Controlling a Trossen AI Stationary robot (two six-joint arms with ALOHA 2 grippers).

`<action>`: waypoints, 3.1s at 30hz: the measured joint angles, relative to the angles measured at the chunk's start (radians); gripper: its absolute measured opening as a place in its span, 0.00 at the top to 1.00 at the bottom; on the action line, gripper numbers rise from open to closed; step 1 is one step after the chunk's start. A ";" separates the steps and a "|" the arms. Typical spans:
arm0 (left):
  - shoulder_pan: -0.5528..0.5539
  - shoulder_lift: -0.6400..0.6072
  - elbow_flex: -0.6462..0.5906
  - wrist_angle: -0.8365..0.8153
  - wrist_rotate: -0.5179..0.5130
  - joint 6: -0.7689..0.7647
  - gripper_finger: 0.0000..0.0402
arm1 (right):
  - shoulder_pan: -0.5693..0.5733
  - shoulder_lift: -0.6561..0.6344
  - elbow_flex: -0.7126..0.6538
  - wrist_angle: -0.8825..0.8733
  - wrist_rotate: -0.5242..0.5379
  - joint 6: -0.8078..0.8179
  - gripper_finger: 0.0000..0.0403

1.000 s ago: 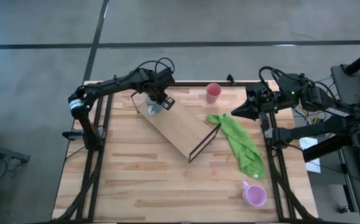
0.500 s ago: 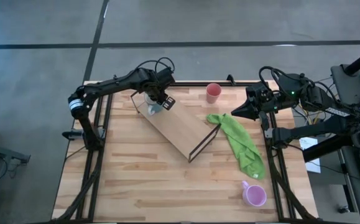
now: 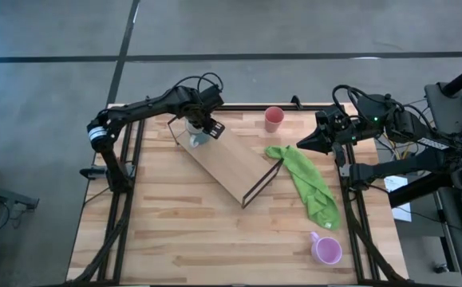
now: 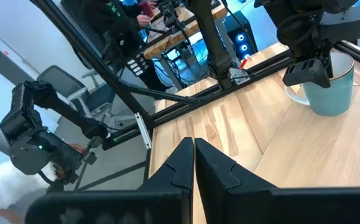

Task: Stack small to large cups/mugs on shelf
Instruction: Put the pink cup on the shelf

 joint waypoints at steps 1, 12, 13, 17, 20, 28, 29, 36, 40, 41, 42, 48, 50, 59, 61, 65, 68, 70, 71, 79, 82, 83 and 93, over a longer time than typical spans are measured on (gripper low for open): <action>0.000 0.000 0.000 0.000 -0.001 0.000 0.68 | 0.000 0.000 0.000 0.000 0.000 0.000 0.98; 0.000 -0.028 0.058 -0.010 0.002 -0.002 0.67 | 0.000 0.000 0.000 0.000 0.000 -0.002 0.98; 0.000 -0.034 0.067 -0.010 0.003 -0.002 0.67 | 0.000 0.000 0.000 0.000 0.000 0.000 0.98; -0.001 -0.067 0.114 -0.008 0.020 -0.002 0.67 | 0.000 0.000 0.000 0.001 0.000 0.000 0.98; -0.003 -0.094 0.137 -0.009 0.026 -0.002 0.67 | 0.000 0.001 0.000 0.027 0.003 0.000 0.98; -0.018 -0.166 0.150 -0.001 0.028 0.027 0.67 | 0.000 0.017 0.004 0.178 0.063 -0.042 0.98; -0.019 -0.170 0.150 -0.001 0.028 0.031 0.67 | 0.000 0.021 0.010 0.180 0.063 -0.071 0.98; -0.019 -0.179 0.148 -0.001 0.028 0.085 0.67 | -0.006 0.064 0.050 0.151 0.109 -0.153 0.98; -0.019 -0.178 0.148 -0.002 0.028 0.085 0.67 | -0.010 0.111 0.098 0.054 0.119 -0.219 0.95; -0.019 -0.178 0.148 -0.002 0.028 0.086 0.67 | -0.010 0.126 0.110 0.026 0.132 -0.224 0.94; -0.019 -0.178 0.148 -0.002 0.028 0.086 0.67 | -0.010 0.141 0.123 -0.005 0.147 -0.230 0.92; -0.019 -0.178 0.148 -0.001 0.028 0.086 0.67 | -0.012 0.241 0.194 -0.187 0.297 -0.267 0.82; -0.020 -0.178 0.148 -0.001 0.028 0.086 0.67 | -0.013 0.271 0.212 -0.238 0.346 -0.290 0.79; -0.021 -0.198 0.148 0.001 0.104 0.086 0.67 | -0.115 0.389 0.222 -0.285 0.466 -0.287 0.77; -0.021 -0.212 0.148 0.010 0.132 0.085 0.67 | -0.166 0.416 0.222 -0.314 0.447 -0.291 0.77; -0.023 -0.241 0.148 0.055 0.164 0.085 0.67 | -0.271 0.474 0.222 -0.361 0.440 -0.329 0.77; -0.025 -0.264 0.148 0.103 0.173 0.085 0.67 | -0.343 0.520 0.222 -0.354 0.389 -0.378 0.77; -0.026 -0.279 0.148 0.140 0.177 0.086 0.67 | -0.385 0.553 0.222 -0.353 0.321 -0.407 0.77; -0.026 -0.287 0.148 0.157 0.180 0.086 0.67 | -0.401 0.571 0.222 -0.353 0.292 -0.419 0.77; -0.026 -0.345 0.149 0.280 0.191 0.128 0.67 | -0.464 0.698 0.222 -0.352 0.255 -0.446 0.81; -0.026 -0.354 0.149 0.285 0.191 0.133 0.67 | -0.464 0.732 0.222 -0.349 0.254 -0.449 0.82; -0.026 -0.355 0.149 0.285 0.191 0.134 0.67 | -0.465 0.742 0.222 -0.348 0.254 -0.454 0.82; -0.026 -0.339 0.148 0.279 0.191 0.140 0.67 | -0.469 0.816 0.222 -0.338 0.257 -0.457 0.81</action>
